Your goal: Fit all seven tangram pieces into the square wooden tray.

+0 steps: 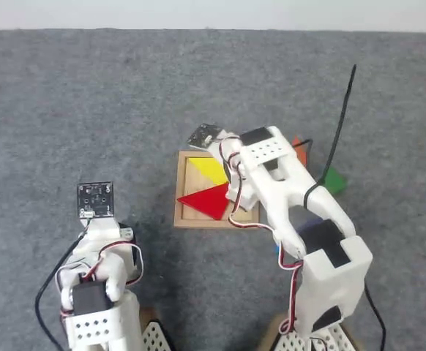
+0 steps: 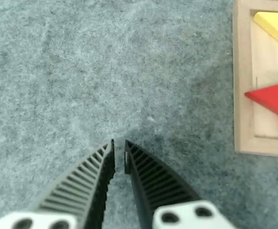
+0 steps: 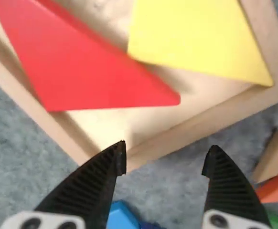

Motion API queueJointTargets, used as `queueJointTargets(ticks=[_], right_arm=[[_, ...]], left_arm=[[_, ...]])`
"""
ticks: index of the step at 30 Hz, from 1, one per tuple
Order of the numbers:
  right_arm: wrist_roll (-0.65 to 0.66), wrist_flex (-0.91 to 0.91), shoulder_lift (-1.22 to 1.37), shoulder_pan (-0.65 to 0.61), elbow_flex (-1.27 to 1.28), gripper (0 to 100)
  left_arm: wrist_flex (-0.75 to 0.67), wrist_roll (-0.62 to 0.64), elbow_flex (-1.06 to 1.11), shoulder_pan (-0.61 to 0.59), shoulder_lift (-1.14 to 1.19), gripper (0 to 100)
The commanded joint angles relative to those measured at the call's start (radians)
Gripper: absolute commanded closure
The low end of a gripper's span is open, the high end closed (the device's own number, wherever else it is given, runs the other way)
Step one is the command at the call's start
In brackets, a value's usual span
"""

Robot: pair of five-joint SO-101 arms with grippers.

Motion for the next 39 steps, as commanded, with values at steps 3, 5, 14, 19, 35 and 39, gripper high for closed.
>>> queueJointTargets(ticks=[3, 5, 14, 19, 35, 39], right_arm=[[-0.008, -0.065, -0.054, 0.015, -0.006, 73.5], [-0.009, -0.087, -0.054, 0.015, -0.011, 73.5], [-0.008, -0.147, 0.01, -0.044, -0.049, 73.5], [-0.012, -0.136, 0.139, -0.042, -0.167, 73.5], [-0.057, -0.117, 0.136, -0.064, -0.299, 73.5], [-0.058, -0.127, 0.127, -0.09, -0.302, 73.5]], left_arm=[[0.003, -0.005, -0.005, 0.006, -0.018, 96], [0.003, -0.005, -0.005, 0.006, -0.018, 96], [0.003, -0.005, -0.005, 0.006, -0.018, 96], [0.003, -0.005, -0.005, 0.006, -0.018, 96], [0.003, -0.005, -0.005, 0.006, -0.018, 96], [0.003, -0.005, -0.005, 0.006, -0.018, 96]])
